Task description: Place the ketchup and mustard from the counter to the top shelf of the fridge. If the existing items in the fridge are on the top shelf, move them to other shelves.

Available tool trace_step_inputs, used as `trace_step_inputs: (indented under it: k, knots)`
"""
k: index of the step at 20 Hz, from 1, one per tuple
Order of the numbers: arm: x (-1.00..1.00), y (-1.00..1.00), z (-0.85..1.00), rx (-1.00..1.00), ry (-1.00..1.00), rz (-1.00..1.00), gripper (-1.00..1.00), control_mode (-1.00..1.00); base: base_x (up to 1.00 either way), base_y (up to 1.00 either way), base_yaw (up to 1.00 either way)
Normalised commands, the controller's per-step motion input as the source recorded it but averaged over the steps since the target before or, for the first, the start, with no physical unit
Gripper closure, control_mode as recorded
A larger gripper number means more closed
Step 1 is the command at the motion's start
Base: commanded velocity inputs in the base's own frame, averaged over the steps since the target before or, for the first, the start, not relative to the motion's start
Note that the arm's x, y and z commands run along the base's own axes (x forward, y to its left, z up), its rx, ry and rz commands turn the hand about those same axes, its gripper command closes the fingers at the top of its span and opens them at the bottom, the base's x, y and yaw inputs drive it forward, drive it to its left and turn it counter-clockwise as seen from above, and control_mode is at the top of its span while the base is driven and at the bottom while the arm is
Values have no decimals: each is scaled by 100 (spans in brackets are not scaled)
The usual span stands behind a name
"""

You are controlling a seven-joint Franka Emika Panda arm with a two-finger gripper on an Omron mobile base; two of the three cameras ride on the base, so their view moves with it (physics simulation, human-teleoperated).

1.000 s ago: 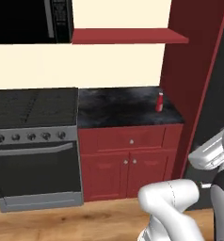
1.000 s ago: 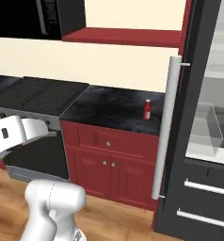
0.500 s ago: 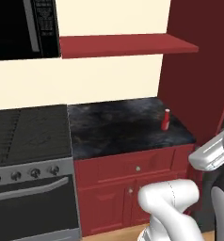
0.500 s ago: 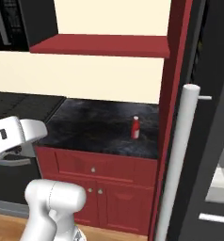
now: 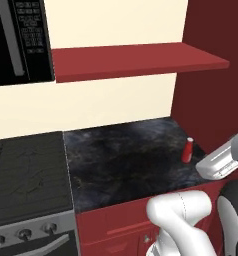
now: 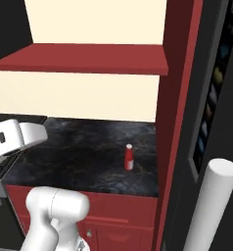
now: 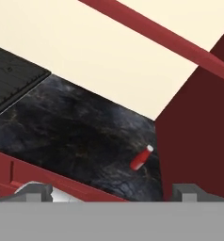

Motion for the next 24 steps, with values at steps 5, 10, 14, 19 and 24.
trace_step_inputs:
  k: [5,10,14,19,24]
  knots:
    - [0,0,0,0,0,0,-100,100,-1,-8,-5]
    - [0,0,0,0,0,0,-100,100,-5,-15,-4]
    - [0,0,0,0,0,0,-100,100,0,-22,-16]
    - [15,0,0,0,0,-3,-100,-100,0,0,-3]
    - [44,8,-10,0,0,-5,-100,-100,0,0,0]
